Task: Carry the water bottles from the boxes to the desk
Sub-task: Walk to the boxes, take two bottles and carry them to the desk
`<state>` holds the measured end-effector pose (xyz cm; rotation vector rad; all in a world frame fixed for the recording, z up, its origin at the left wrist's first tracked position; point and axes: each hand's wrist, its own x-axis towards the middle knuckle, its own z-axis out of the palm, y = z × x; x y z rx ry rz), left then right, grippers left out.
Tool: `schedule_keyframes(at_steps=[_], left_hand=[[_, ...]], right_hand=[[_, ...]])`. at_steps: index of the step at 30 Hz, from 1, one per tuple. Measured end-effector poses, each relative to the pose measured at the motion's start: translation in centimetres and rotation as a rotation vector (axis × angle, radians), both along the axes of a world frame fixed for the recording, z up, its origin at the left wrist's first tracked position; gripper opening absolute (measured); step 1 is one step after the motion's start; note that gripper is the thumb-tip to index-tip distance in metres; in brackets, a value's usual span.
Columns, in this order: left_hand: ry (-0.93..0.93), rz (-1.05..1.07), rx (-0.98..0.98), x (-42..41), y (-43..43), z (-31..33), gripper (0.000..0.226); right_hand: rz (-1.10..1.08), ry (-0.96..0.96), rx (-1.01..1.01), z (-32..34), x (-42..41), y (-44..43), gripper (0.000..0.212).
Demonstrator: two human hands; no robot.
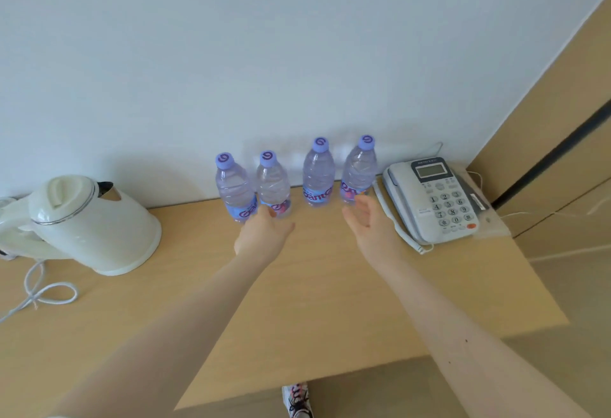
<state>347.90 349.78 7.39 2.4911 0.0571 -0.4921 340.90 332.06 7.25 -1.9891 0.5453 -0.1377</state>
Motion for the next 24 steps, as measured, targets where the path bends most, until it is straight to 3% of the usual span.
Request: schedule_keyframes(at_steps=[6, 10, 15, 19, 24], left_hand=[[-0.047, -0.319, 0.189, -7.2, -11.4, 1.6, 0.047], [-0.089, -0.581, 0.266, -14.2, -20.2, 1.9, 0.043], [-0.102, -0.957, 0.289, -25.1, -31.3, 1.6, 0.041], [-0.085, -1.234, 0.279, -34.0, -37.9, 0.9, 0.043], [-0.124, -1.528, 0.347, -42.6, -42.9, 1.3, 0.052]], right_hand=[[-0.046, 0.113, -0.199, 1.8, -10.0, -10.0, 0.049], [-0.081, 0.297, -0.383, 2.8, -19.5, -17.1, 0.053], [-0.224, 0.492, -0.475, 3.2, -33.1, -24.5, 0.056], [-0.344, 0.669, -0.482, 2.4, -43.4, -28.0, 0.060], [-0.502, 0.752, -0.403, 1.0, -53.0, -29.1, 0.059]])
